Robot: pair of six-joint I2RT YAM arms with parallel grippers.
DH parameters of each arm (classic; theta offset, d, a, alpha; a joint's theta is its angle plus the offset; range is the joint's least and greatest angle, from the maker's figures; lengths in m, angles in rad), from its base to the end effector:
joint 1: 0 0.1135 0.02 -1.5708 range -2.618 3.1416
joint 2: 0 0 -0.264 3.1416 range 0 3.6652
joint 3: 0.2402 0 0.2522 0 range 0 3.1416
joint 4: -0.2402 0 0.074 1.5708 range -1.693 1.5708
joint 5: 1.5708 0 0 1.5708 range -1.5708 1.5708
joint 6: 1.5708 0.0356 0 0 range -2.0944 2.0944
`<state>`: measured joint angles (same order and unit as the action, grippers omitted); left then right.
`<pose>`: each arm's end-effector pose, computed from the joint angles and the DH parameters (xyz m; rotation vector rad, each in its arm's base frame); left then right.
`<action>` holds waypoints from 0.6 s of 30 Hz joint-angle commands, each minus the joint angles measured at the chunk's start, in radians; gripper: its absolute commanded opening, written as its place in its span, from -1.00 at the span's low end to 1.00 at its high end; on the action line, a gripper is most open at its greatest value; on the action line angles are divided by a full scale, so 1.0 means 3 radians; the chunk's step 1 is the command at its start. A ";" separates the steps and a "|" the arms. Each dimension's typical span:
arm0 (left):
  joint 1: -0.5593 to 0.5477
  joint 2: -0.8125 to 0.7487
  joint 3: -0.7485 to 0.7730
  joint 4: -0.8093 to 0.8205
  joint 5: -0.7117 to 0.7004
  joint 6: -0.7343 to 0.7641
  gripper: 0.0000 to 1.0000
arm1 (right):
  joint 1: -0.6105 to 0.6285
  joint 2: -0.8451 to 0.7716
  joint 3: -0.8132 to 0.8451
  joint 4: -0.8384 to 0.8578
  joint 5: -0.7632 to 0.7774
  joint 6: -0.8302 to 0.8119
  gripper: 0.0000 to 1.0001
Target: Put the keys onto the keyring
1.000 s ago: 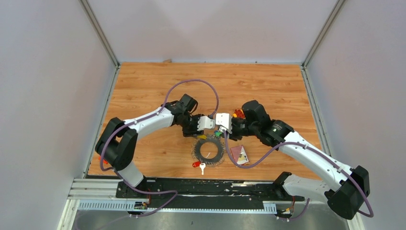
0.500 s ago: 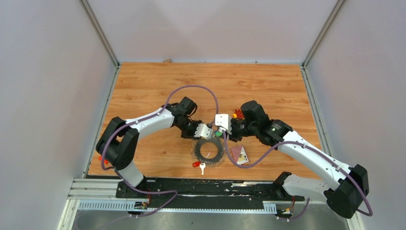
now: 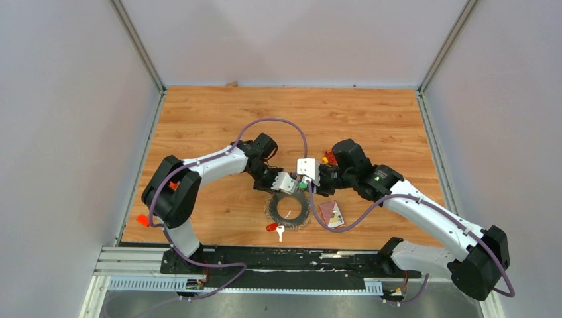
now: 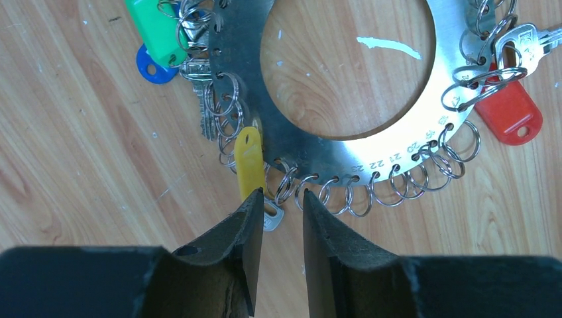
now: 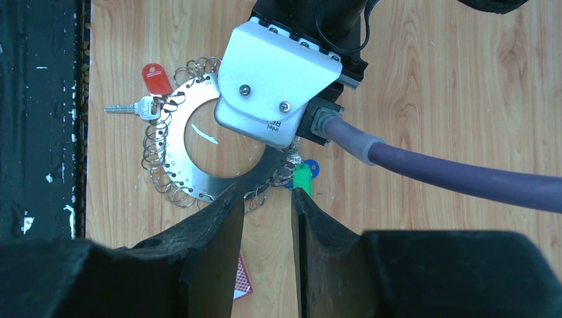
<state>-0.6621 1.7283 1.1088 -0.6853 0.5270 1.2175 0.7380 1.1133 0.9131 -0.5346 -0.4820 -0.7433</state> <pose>0.2439 -0.2128 0.1798 2.2242 1.5051 -0.5979 0.1618 0.1694 0.2897 -1.6999 1.4952 0.5505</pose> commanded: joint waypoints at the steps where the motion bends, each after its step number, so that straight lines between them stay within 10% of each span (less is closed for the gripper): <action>1: -0.0033 0.0046 0.0120 -0.0081 0.0093 0.0115 -0.30 | -0.0010 0.0023 0.0015 0.0009 -0.0100 -0.0053 -0.35; 18: -0.0058 0.0168 0.0216 -0.0109 0.0033 0.0109 -0.64 | -0.0007 0.0061 0.0023 -0.0019 -0.0111 -0.0064 -0.35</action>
<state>-0.6739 1.7760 1.1419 -0.6975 0.5213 1.2358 0.7380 1.1286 0.9131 -0.5354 -0.4854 -0.7464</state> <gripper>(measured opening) 0.210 0.328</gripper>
